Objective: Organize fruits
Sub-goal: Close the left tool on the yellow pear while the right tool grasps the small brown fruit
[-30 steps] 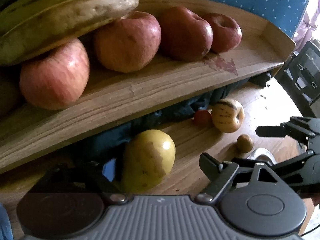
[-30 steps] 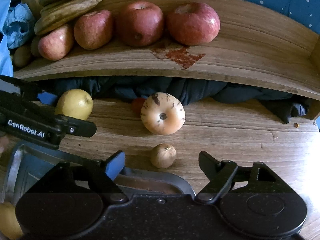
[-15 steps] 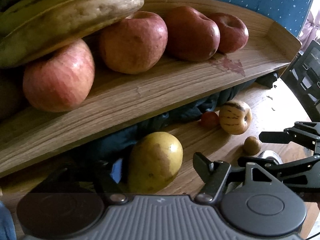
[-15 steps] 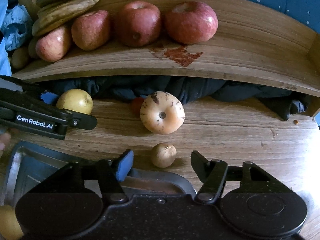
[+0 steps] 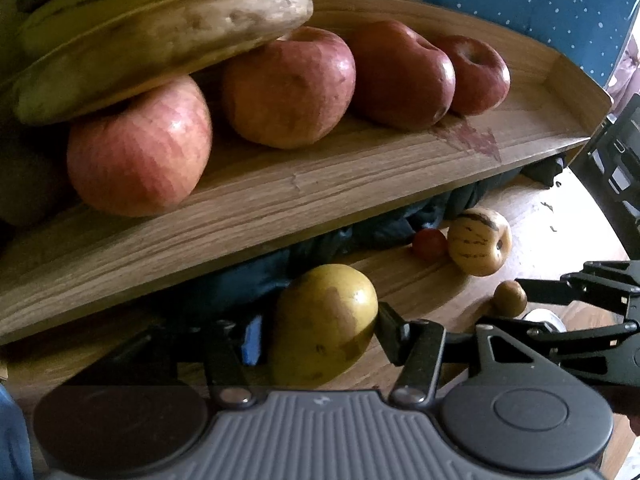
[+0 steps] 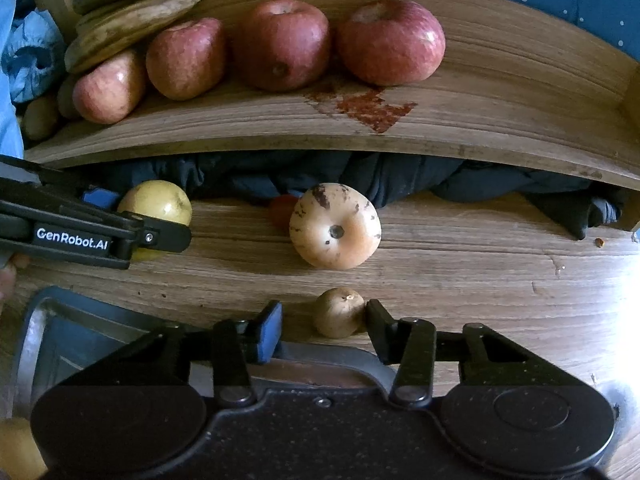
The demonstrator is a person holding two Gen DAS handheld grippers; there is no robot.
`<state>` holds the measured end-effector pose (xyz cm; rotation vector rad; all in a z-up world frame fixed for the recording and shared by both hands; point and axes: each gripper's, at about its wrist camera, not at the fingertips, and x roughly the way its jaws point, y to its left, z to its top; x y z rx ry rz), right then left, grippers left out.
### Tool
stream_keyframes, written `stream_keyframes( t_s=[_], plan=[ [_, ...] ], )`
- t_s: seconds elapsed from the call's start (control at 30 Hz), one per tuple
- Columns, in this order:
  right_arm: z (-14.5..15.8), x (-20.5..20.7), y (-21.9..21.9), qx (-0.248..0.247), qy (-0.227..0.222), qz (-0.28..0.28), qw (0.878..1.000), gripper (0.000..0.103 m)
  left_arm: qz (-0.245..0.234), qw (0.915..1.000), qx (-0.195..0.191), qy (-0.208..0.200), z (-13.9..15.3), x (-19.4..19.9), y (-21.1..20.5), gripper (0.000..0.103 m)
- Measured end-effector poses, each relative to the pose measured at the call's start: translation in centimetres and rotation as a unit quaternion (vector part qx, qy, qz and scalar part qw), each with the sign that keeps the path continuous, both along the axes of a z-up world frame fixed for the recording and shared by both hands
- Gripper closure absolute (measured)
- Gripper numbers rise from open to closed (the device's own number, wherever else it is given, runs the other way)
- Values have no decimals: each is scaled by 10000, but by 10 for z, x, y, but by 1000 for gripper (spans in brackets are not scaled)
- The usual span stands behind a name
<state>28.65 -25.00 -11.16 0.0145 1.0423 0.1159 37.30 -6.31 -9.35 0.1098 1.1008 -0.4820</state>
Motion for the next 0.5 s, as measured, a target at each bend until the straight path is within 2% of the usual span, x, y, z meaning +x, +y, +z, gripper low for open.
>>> stream_keyframes(
  t_s=[0.17,0.37,0.5],
  plan=[
    [1,-1,-1,83,-48,58,9999,61,16,10000,-17,-3,-2,0,0,42],
    [1,-1,-1,84,-76,91,9999,74,28,10000,-8,-25,-2,-3,-2,43],
    [1,-2,0,82,-89,133,9998,74,52,10000,-23,14,-2,-4,-3,44]
  ],
)
